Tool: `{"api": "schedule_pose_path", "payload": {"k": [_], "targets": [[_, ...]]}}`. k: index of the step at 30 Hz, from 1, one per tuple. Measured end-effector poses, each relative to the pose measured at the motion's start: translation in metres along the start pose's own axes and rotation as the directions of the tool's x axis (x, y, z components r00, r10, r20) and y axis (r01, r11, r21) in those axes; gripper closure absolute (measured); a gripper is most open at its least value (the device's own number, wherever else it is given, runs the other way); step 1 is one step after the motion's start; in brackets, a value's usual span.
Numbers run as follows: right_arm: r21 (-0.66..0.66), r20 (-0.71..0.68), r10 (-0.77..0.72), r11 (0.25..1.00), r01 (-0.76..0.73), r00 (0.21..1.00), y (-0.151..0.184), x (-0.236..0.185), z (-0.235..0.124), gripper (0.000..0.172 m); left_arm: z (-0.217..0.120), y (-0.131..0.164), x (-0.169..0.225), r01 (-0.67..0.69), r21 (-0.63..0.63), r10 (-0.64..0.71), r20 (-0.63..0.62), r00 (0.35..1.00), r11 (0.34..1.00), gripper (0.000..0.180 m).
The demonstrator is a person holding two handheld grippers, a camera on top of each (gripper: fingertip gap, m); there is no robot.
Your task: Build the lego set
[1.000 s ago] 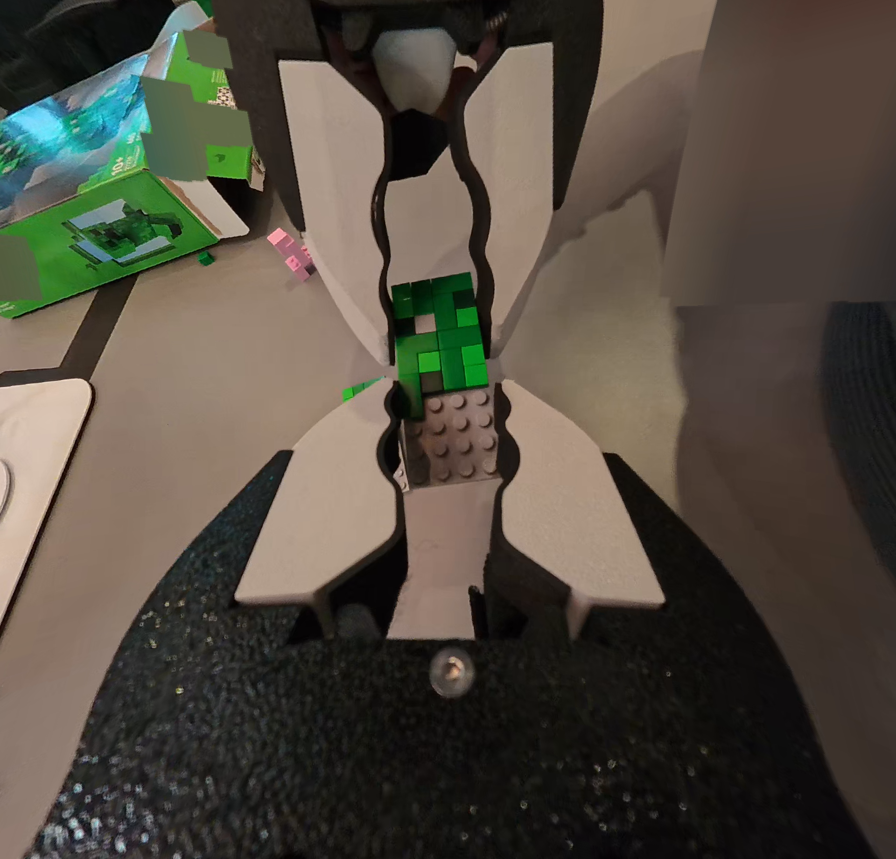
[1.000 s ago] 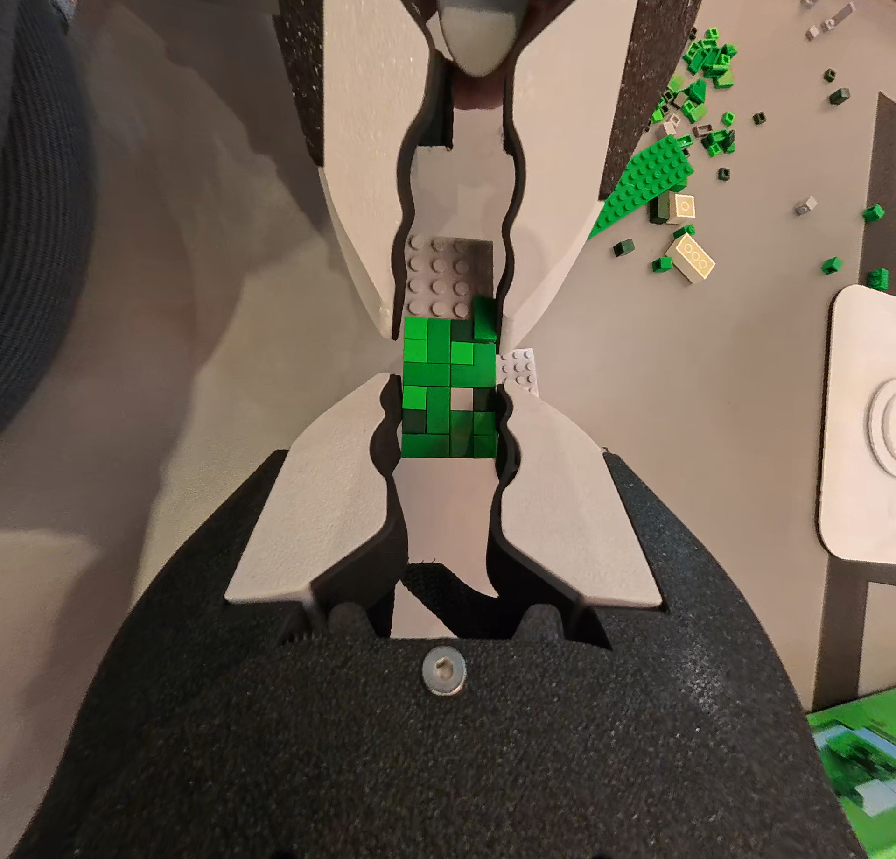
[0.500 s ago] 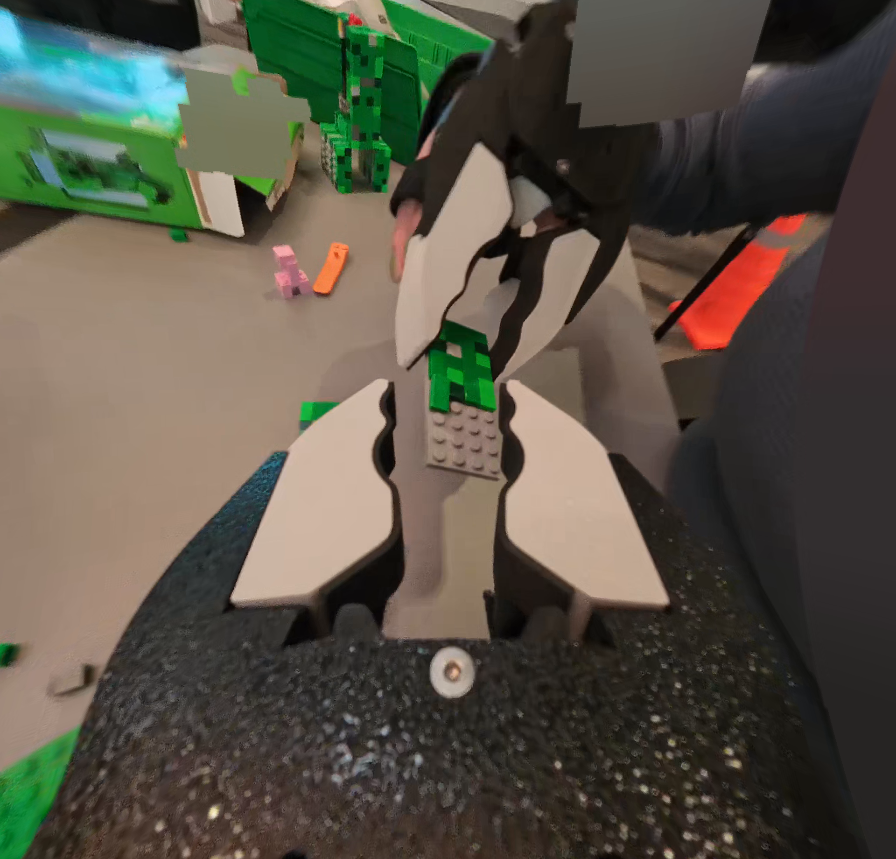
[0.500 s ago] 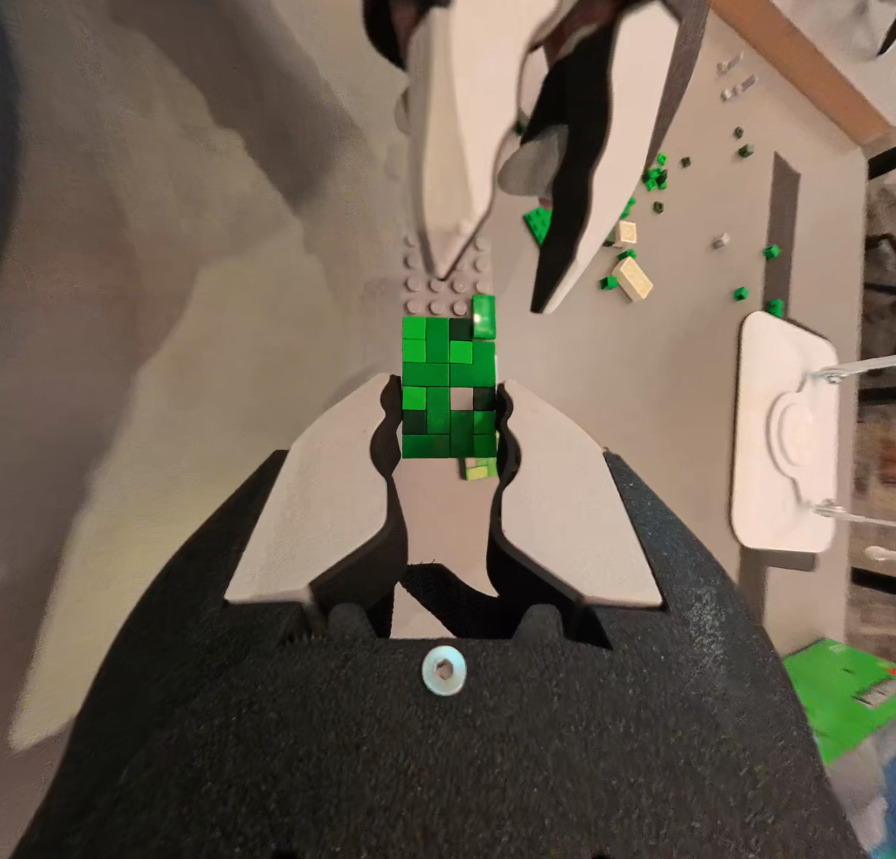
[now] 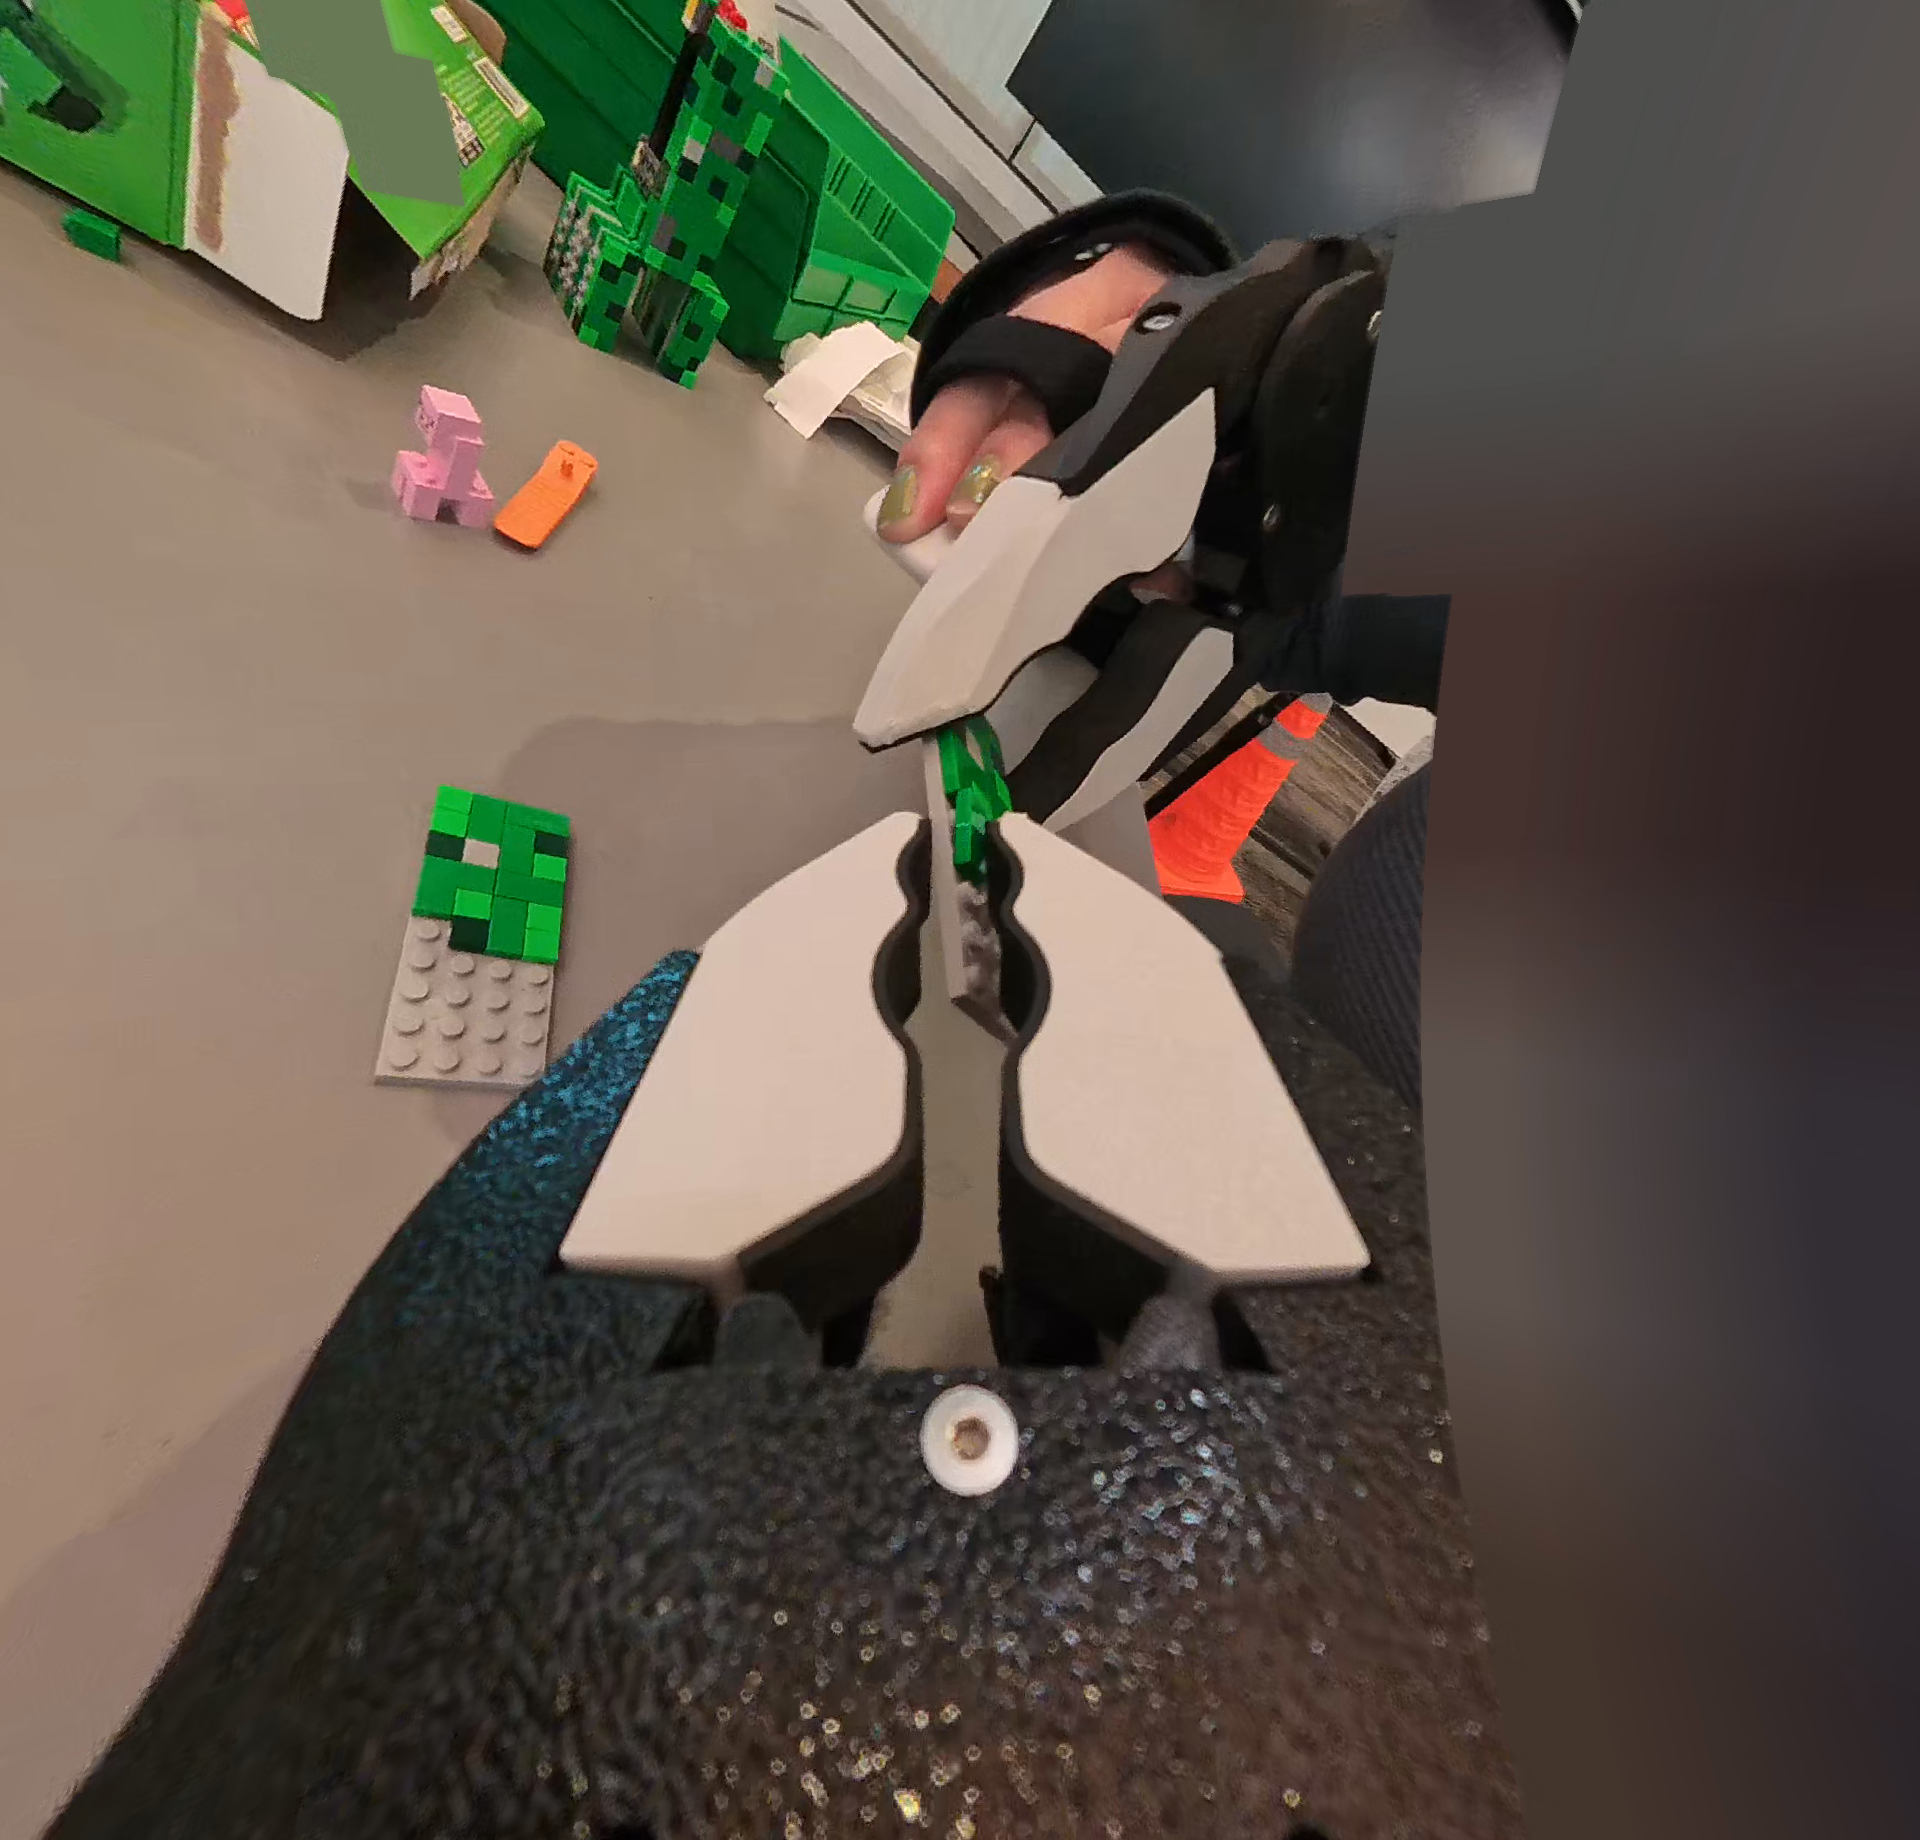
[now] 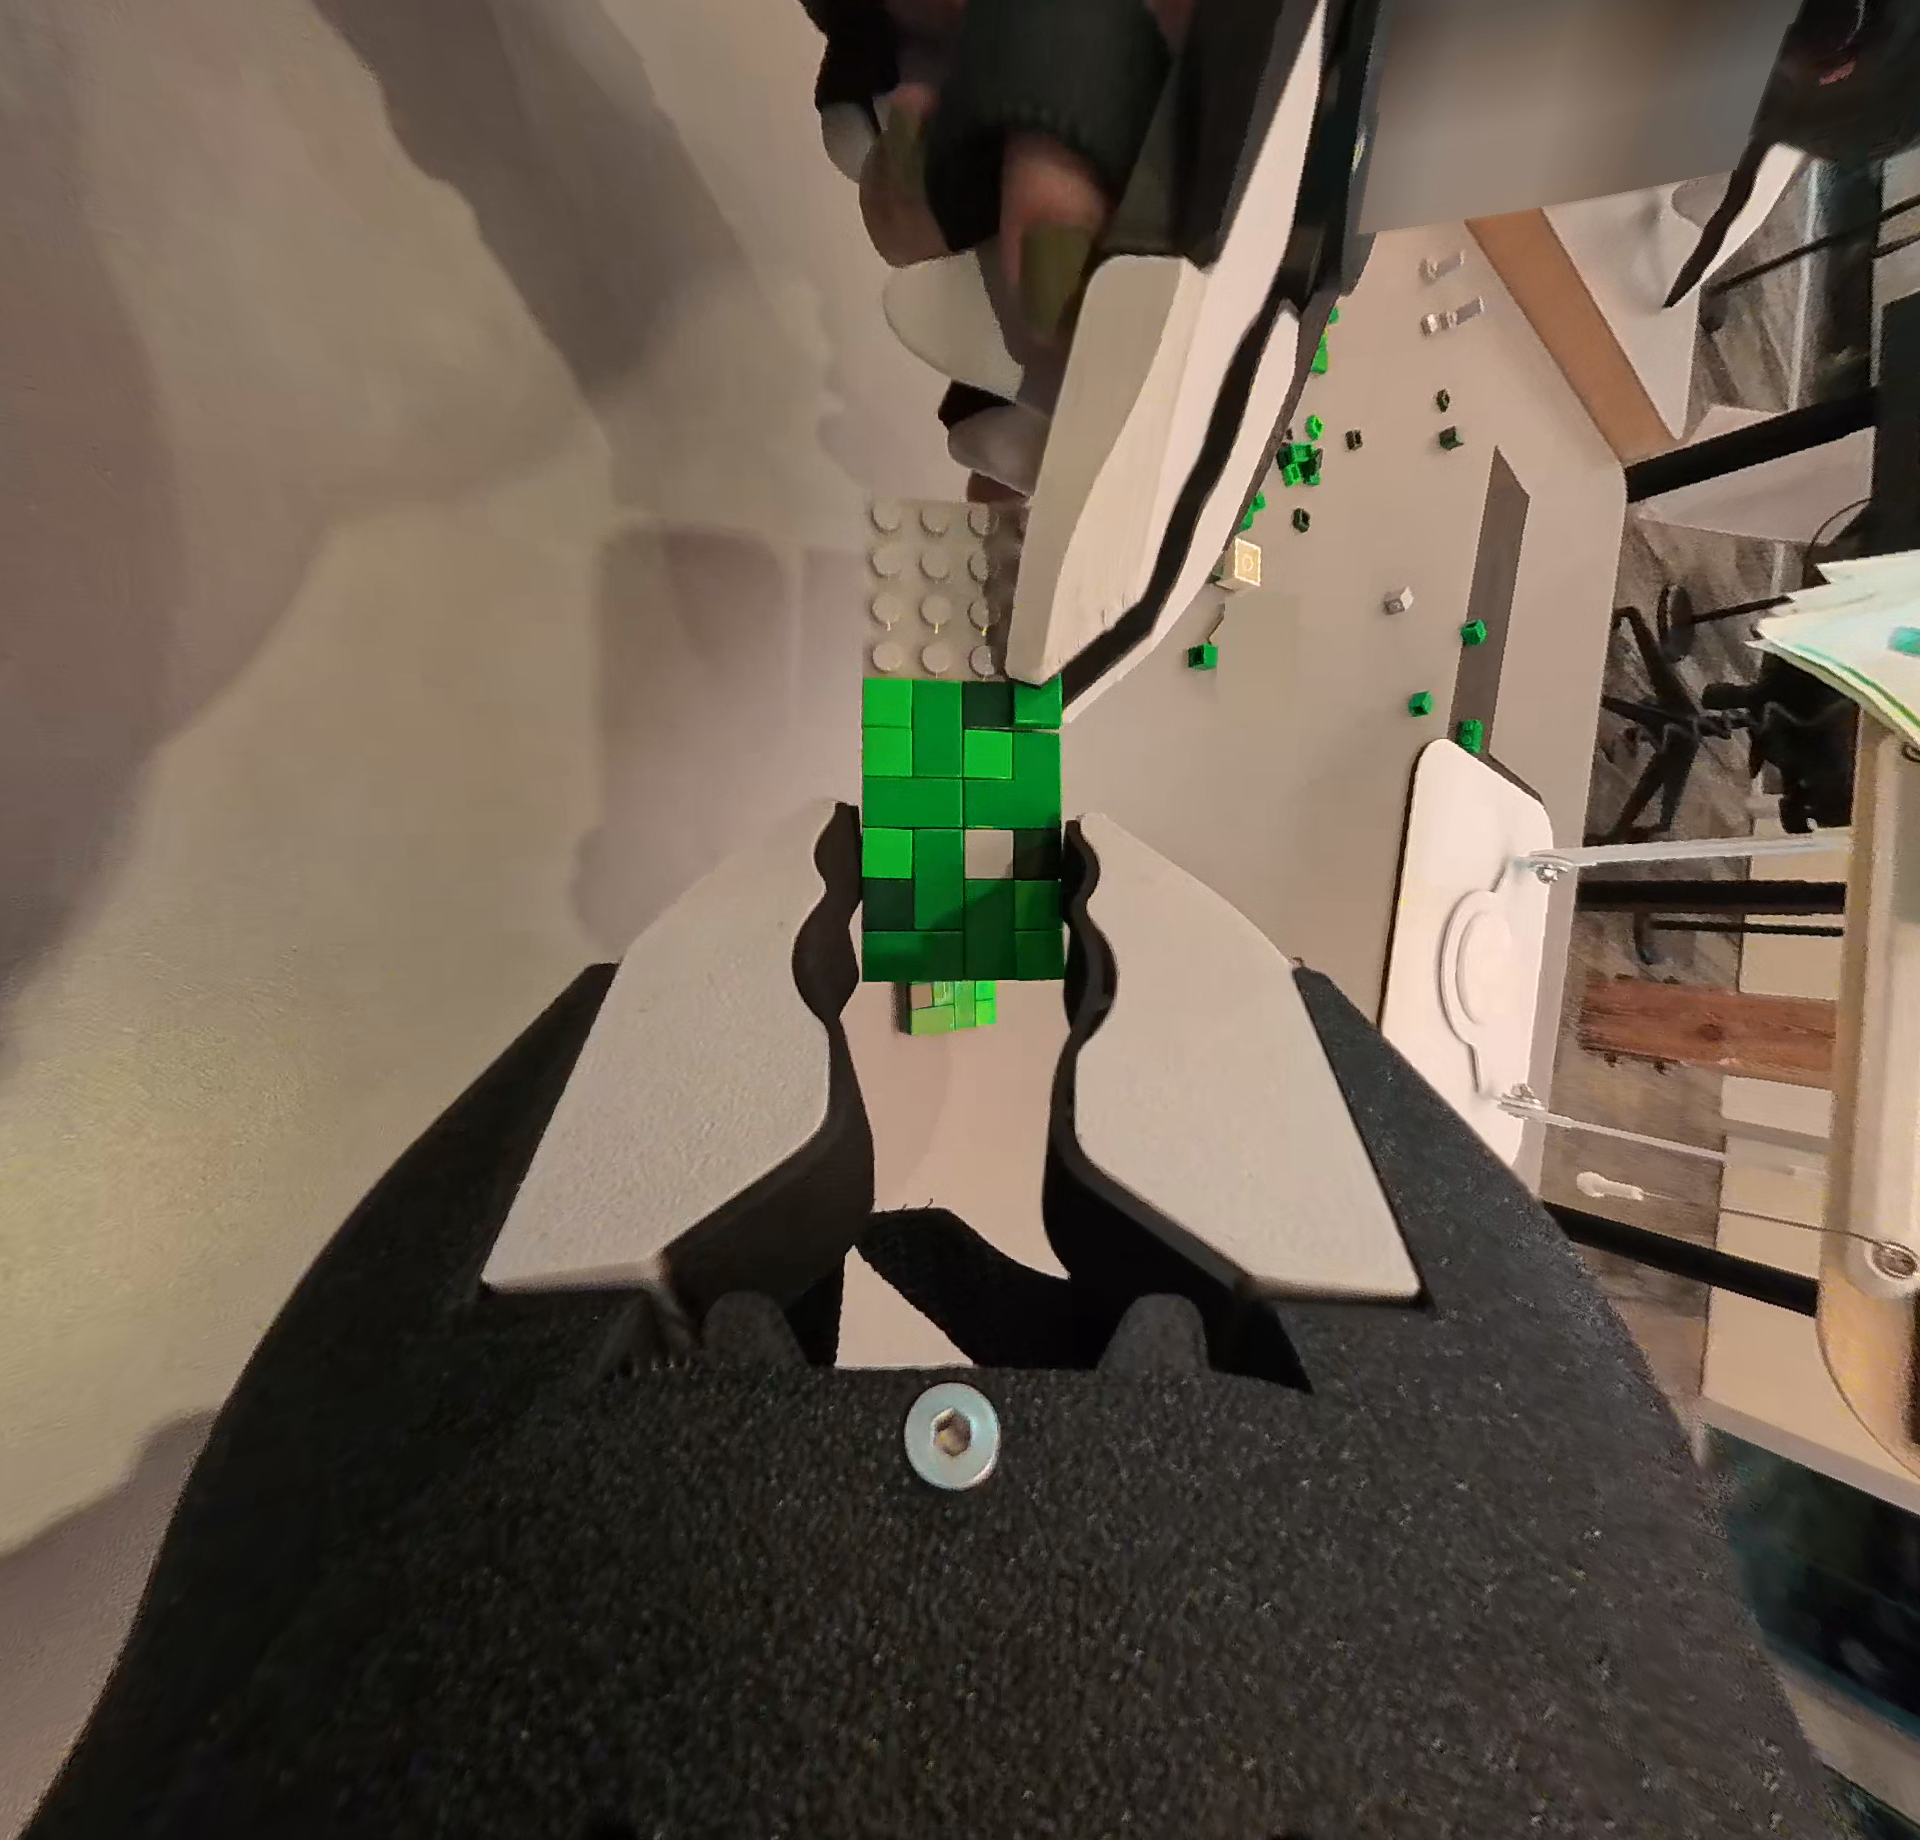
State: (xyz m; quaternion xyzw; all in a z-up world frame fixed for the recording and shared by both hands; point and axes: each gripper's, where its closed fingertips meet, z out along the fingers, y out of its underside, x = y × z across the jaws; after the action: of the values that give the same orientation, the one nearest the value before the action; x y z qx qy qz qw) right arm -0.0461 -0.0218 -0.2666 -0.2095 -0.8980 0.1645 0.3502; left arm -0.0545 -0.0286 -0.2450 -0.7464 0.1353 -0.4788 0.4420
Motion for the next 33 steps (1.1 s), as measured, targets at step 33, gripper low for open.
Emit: {"api": "schedule_pose_path", "payload": {"k": [33], "targets": [[-0.057, -0.053, 0.136, 0.989, -0.139, 0.989, 0.041, 0.017, 0.020, 0.135, -0.038, -0.023, -0.015, -0.195, 0.152, 0.160, 0.216, 0.963, 0.969, 0.130]]}}
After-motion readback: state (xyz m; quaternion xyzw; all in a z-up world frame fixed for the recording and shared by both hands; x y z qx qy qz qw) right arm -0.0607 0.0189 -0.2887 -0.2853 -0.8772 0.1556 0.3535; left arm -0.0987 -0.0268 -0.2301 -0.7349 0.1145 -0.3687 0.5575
